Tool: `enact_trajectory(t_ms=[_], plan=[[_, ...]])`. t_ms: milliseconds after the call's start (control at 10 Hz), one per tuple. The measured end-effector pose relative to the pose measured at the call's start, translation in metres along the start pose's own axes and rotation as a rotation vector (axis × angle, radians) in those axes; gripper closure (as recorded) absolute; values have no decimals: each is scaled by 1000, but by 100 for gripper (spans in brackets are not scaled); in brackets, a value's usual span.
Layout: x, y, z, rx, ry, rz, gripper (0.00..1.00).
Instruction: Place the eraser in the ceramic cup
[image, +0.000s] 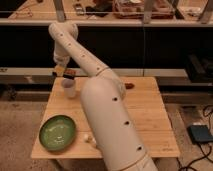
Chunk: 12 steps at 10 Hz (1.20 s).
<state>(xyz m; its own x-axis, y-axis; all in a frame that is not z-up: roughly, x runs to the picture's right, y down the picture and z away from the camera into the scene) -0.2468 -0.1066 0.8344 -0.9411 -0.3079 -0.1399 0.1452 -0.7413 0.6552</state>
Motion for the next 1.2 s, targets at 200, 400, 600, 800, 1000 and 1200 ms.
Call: enact_trajectory(t_ms=[200, 400, 600, 800, 1000, 1200], plan=[[-5, 1, 15, 6, -7, 32, 100], [-12, -1, 27, 25, -15, 42, 100], [-17, -3, 35, 40, -28, 46, 93], [-21, 0, 41, 40, -41, 54, 73], [-21, 3, 45, 35, -46, 65, 50], [-19, 5, 48, 33, -46, 71, 32]])
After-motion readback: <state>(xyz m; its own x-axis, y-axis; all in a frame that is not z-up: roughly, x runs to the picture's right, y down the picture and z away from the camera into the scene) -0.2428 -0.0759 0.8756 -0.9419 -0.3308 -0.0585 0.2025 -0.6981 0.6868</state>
